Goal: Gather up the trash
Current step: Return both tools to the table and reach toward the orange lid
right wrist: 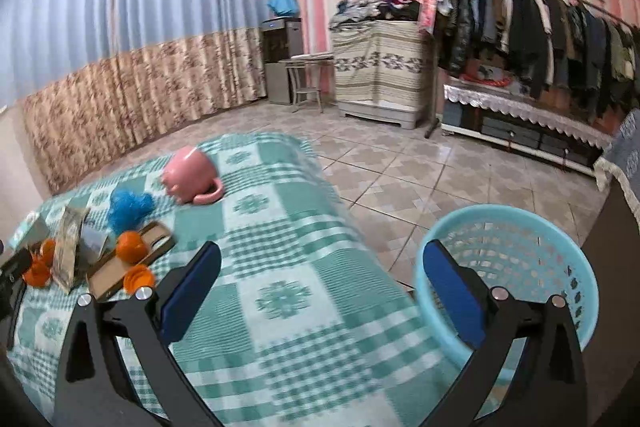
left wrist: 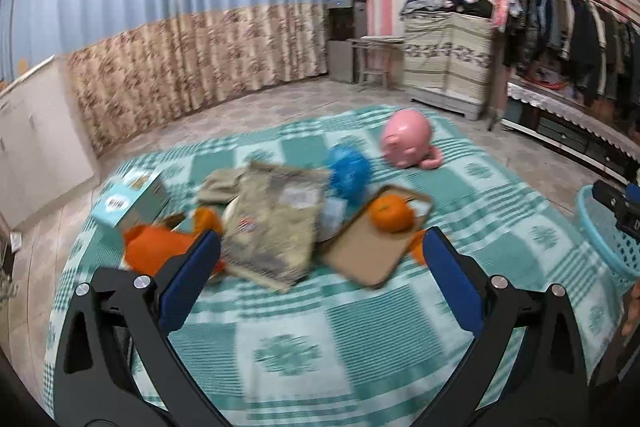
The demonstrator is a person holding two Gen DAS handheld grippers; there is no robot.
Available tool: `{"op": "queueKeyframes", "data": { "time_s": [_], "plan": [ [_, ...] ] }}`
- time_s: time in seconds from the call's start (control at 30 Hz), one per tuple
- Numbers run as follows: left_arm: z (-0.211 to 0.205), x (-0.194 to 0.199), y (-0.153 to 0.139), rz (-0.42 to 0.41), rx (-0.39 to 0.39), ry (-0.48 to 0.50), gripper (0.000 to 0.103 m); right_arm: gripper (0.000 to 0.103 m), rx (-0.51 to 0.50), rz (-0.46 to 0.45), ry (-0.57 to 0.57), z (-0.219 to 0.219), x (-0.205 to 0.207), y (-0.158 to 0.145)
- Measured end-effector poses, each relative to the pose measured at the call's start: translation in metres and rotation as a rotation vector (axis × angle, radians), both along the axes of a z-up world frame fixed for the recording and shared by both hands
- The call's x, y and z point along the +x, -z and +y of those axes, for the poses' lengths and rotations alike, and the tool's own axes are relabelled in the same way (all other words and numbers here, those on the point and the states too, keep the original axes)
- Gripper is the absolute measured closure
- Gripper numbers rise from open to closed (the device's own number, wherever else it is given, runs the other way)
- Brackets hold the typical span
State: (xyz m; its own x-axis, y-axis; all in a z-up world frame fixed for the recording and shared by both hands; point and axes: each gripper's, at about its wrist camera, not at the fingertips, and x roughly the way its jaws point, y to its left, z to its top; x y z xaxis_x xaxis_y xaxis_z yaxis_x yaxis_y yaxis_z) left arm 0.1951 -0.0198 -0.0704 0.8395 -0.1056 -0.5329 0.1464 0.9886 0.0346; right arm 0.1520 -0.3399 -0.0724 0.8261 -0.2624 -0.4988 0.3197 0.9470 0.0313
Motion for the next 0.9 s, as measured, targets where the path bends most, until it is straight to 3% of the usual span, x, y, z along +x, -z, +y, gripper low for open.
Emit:
{"op": "queueKeyframes", "data": {
  "time_s": [0.13, 0.23, 0.4, 0.63, 0.9],
  "plan": [
    [0.032, 0.01, 0.01, 0.021, -0.041, -0.042, 0.005, 0.004, -0.03, 0.041, -0.057, 0.022, 0.014, 0.011],
    [0.049, 0.019, 0.017, 0.028, -0.016, -0.08, 0.005, 0.004, -0.047, 0.077, -0.089, 0.037, 0.026, 0.02],
    [0.075, 0.035, 0.024, 0.075, -0.07, -0.137, 0.005, 0.004, 0.007, 0.129, -0.144, 0.057, 0.052, 0.038],
    [0.09, 0.041, 0.022, 0.065, -0.045, -0.17, 0.005, 0.004, -0.035, 0.151, -0.287, 0.099, 0.077, 0.053],
    [0.112, 0.05, 0.024, 0.11, -0.093, -0.193, 0.005, 0.005, -0.008, 0.194, -0.375, 0.123, 0.098, 0.063]
  ]
}}
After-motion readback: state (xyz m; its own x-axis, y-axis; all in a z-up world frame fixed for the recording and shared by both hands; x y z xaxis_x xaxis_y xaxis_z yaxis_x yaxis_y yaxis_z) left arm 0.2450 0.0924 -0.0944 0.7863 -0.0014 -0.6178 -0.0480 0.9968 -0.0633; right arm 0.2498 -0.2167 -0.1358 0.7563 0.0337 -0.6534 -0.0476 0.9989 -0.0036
